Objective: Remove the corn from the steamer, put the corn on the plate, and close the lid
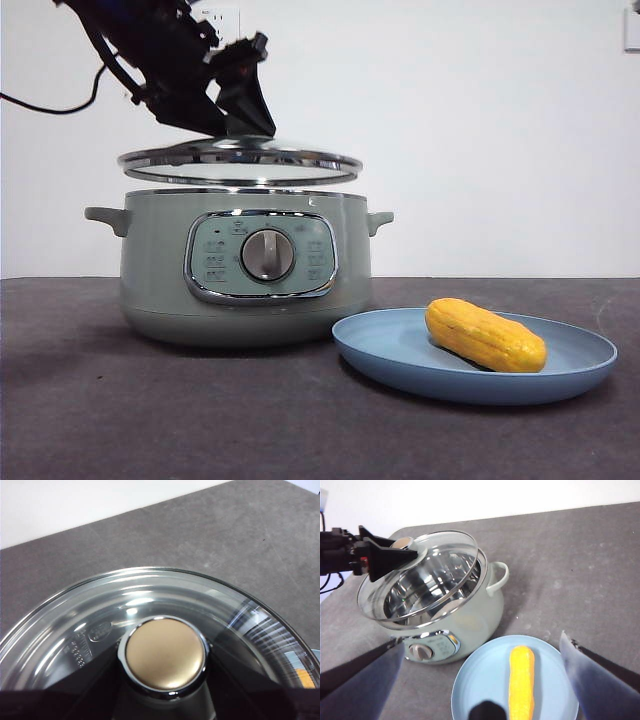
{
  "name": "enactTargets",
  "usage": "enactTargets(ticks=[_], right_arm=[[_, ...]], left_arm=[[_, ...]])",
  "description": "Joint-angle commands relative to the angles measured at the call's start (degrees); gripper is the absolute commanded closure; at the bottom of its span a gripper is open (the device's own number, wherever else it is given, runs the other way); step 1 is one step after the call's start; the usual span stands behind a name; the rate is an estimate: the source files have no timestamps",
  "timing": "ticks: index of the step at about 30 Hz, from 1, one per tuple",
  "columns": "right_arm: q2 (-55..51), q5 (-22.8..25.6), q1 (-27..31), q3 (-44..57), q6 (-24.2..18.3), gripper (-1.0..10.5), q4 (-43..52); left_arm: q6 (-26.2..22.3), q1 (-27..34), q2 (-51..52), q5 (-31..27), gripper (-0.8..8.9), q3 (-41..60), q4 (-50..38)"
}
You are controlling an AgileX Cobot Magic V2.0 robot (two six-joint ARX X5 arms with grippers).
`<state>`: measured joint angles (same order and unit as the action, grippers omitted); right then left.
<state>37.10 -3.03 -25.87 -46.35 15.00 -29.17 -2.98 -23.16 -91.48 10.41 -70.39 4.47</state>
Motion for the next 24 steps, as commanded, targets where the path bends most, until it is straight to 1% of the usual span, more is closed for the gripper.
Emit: enactTargets(ticks=[1,7,24], right_arm=[[-0.50,-0.04,-0.11,0.37,-0.39,3.5,-0.42],[-0.66,-0.07,-0.11,0.37,-0.39,3.5,-1.38],[-0.66,-0.11,-0.13,0.37,0.04,3.5,-1.42]], left_arm=[[-0.24,-0.39,-0.48,0.13,8.22,-0.22,-3.96],[-0.24,-0.52,-2.19,-1.33,8.22,-0.22,-4.02],[-0.09,-0.77,-3.61,-1.29,8.22,-0.22,-2.86]])
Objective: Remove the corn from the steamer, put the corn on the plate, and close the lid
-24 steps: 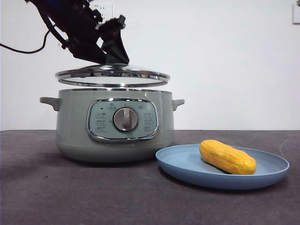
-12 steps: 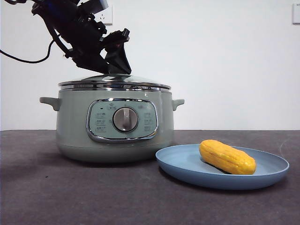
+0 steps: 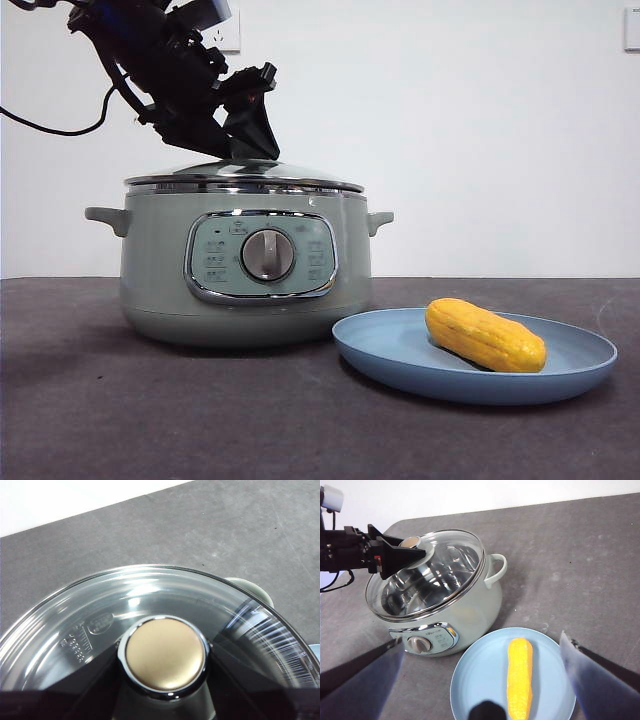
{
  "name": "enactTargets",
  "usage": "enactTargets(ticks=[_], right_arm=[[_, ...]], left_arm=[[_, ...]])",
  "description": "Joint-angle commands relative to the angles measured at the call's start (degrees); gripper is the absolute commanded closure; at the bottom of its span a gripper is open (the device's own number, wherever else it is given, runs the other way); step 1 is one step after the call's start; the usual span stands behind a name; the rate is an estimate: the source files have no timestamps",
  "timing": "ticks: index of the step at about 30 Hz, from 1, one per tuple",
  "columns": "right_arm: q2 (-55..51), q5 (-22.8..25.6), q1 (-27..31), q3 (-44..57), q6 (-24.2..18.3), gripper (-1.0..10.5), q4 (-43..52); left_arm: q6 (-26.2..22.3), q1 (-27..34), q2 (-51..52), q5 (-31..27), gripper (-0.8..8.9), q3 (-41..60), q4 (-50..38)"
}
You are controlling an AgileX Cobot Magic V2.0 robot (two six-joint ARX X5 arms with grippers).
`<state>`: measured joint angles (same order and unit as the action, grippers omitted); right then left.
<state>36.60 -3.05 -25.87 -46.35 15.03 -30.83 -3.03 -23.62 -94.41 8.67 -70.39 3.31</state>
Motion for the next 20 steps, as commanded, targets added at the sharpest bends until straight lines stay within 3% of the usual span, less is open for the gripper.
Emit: enactTargets(ticks=[1,15,17,20], right_arm=[[-0.15,-0.09,-0.13,0.37,0.02,3.5,0.24],[-0.13,-0.09,-0.13,0.37,0.04,3.5,0.22],[-0.13,-0.09,-0.13,0.37,0.04,3.5,0.22],[-0.13,-0.09,-0.11,0.37,0.04,3.5,0.22]], left_arm=[[-0.02,-0.35,-0.83,0.48,8.22,-0.22,-1.62],[0.04,-1.14,-1.97,0.35,8.03,-0.22,2.58],[0.02,-1.03,-1.97,0.33,7.13,-0.22,3.30],[0.00,-1.03,-1.95,0.26,3.59,-0.22,3.43]])
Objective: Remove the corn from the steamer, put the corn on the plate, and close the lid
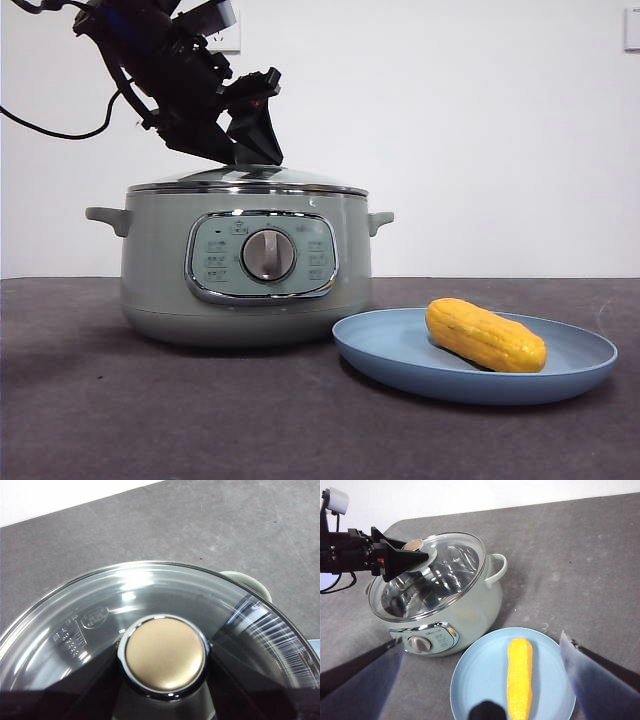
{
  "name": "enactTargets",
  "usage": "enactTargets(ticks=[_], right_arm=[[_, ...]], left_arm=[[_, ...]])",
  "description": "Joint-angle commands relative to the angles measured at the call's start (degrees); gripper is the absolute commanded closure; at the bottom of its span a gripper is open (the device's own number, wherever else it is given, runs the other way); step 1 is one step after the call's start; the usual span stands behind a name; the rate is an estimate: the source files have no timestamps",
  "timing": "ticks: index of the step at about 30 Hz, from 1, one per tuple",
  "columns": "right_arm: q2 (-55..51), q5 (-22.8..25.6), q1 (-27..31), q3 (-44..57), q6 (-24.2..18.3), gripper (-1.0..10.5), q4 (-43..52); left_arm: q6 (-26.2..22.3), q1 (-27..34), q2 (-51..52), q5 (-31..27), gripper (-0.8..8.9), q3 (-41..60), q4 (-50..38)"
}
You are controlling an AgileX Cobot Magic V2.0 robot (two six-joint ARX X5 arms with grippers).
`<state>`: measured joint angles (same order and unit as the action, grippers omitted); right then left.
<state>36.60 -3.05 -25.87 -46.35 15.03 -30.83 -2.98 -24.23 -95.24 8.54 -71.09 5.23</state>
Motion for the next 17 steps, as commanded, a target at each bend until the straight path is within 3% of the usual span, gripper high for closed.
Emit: enactTargets(ticks=[1,17], right_arm=[[-0.13,-0.09,-0.13,0.37,0.04,3.5,0.17],[-0.13,-0.09,-0.11,0.37,-0.13,3.5,-4.31]], left_arm=[[-0.04,-0.42,-1.11,0.35,2.55,0.48,1.46],[-0.11,-0.26,7.28,-1.01,2.41,0.46,5.16]])
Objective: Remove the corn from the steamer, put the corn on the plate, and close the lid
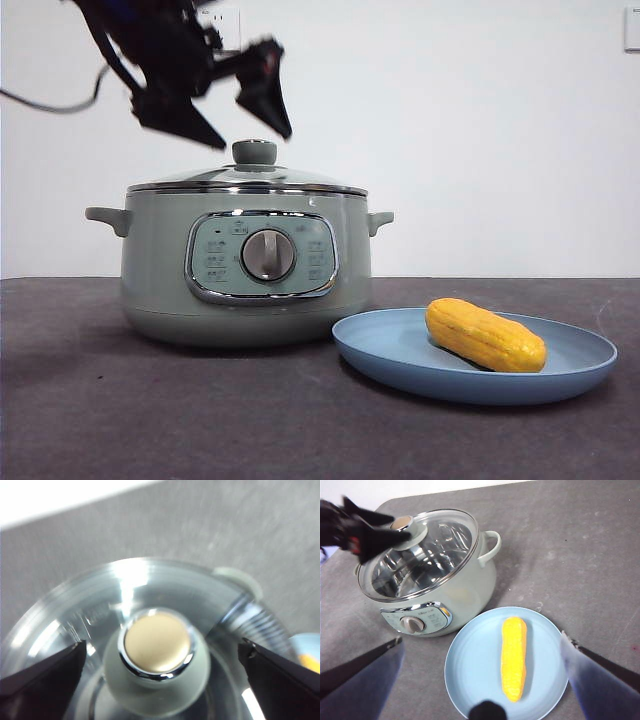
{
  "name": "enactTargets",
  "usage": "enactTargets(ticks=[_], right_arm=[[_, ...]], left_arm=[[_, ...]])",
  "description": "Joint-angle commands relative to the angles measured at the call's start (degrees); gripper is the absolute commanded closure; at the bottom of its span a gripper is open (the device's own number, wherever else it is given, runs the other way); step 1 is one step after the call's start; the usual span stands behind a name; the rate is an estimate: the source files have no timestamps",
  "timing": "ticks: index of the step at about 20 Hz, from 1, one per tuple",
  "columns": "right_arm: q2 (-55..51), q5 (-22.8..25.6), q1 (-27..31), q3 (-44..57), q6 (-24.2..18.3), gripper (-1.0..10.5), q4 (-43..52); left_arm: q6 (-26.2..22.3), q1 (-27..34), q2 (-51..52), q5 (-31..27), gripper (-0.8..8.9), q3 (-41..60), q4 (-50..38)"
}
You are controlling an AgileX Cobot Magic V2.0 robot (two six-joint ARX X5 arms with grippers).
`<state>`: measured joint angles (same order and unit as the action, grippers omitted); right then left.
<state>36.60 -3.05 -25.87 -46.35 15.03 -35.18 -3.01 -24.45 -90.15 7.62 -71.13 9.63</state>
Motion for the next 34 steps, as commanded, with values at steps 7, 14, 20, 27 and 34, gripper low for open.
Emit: enactTargets(ticks=[7,14,20,27,34], right_arm=[[-0.11,-3.85,-0.11,0.37,-1.81,3.5,-1.07],[0.13,-8.15,-0.11,0.37,-4.59,3.5,-5.44],[0.13,-12.83,-0.11,0.37,-6.54,3.5,-9.35],[0.13,-15.08,-0.13,0.37,-7.21,3.6,-12.48],[0.13,-15.06,-0.11,0.37,-7.21,9.7,-13.86]], left_arm=[[4.11,-0.28,14.19,0.15,2.42,0.50,12.41],[6.08,-0.33,28.39,6.21,2.46,0.50,28.63],[6.05,-0.33,36.17,7.87,2.51,0.50,40.22],[5.99,-0.33,38.99,7.93,2.69,0.50,50.16],[5.99,-0.33,38.95,7.89,8.02,0.50,53.02]])
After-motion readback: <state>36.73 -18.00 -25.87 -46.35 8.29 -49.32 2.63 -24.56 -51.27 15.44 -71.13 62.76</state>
